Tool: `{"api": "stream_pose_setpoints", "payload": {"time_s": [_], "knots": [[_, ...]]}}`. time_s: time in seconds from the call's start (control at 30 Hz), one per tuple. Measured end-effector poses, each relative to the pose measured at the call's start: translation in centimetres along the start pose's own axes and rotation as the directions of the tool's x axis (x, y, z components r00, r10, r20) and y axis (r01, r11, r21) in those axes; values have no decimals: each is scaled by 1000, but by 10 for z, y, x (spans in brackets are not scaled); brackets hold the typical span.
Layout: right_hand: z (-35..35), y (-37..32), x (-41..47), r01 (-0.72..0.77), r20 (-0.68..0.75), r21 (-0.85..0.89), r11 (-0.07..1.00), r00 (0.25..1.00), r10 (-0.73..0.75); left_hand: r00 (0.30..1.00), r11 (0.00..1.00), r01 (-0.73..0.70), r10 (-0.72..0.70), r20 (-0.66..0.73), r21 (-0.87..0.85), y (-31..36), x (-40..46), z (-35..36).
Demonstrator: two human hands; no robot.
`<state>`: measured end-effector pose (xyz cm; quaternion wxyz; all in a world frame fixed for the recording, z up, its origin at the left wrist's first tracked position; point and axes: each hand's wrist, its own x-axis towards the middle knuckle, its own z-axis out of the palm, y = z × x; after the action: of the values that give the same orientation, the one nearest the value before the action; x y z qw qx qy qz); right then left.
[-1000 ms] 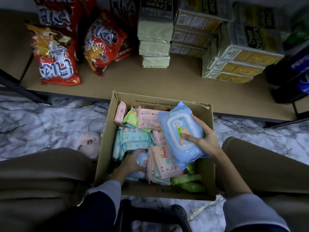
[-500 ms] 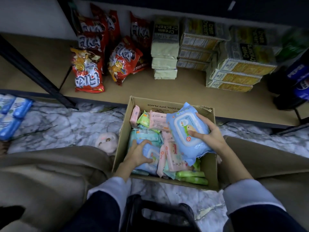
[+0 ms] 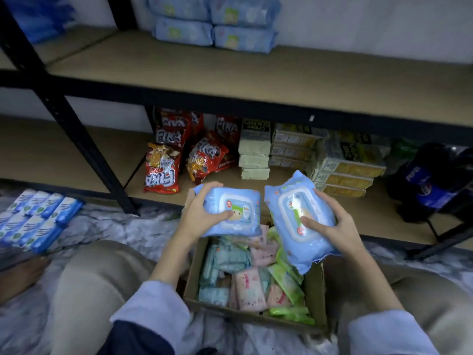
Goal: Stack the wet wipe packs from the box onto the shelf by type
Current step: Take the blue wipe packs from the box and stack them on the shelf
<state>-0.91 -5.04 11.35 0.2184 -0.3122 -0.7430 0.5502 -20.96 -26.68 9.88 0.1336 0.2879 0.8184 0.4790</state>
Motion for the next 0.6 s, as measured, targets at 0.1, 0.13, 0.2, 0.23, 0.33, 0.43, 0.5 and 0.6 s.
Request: {"api": "stream_pose_setpoints", "payload": {"time_s": [0.1, 0.13, 0.2, 0.23, 0.33, 0.43, 0.5, 0.6], "knots": [[-20, -42, -4, 83, -30, 10, 997, 996, -82, 989, 989, -139, 137, -58, -41, 48, 8, -23], [-26, -56, -5, 111, -46, 6, 994, 993, -111, 979, 981, -188, 183, -88, -46, 64, 11, -30], [-40, -85, -5, 164, -81, 5, 986, 983, -163, 949, 959, -281, 269, -166, -47, 96, 17, -45], [-47, -98, -5, 187, -96, 9, 982, 978, -185, 927, 944, -326, 308, -212, -53, 112, 21, -52], [-66, -137, 3, 258, -133, 37, 966, 959, -251, 877, 905, -413, 367, -310, -99, 153, 41, -70], [-78, -168, 27, 320, -190, 47, 946, 933, -306, 857, 887, -450, 395, -331, -107, 186, 77, -76], [-81, -184, 48, 350, -223, 40, 936, 916, -333, 857, 890, -445, 391, -336, -97, 200, 101, -73], [-82, -199, 78, 361, -236, 57, 931, 911, -339, 873, 899, -422, 367, -321, -119, 208, 132, -65]]}}
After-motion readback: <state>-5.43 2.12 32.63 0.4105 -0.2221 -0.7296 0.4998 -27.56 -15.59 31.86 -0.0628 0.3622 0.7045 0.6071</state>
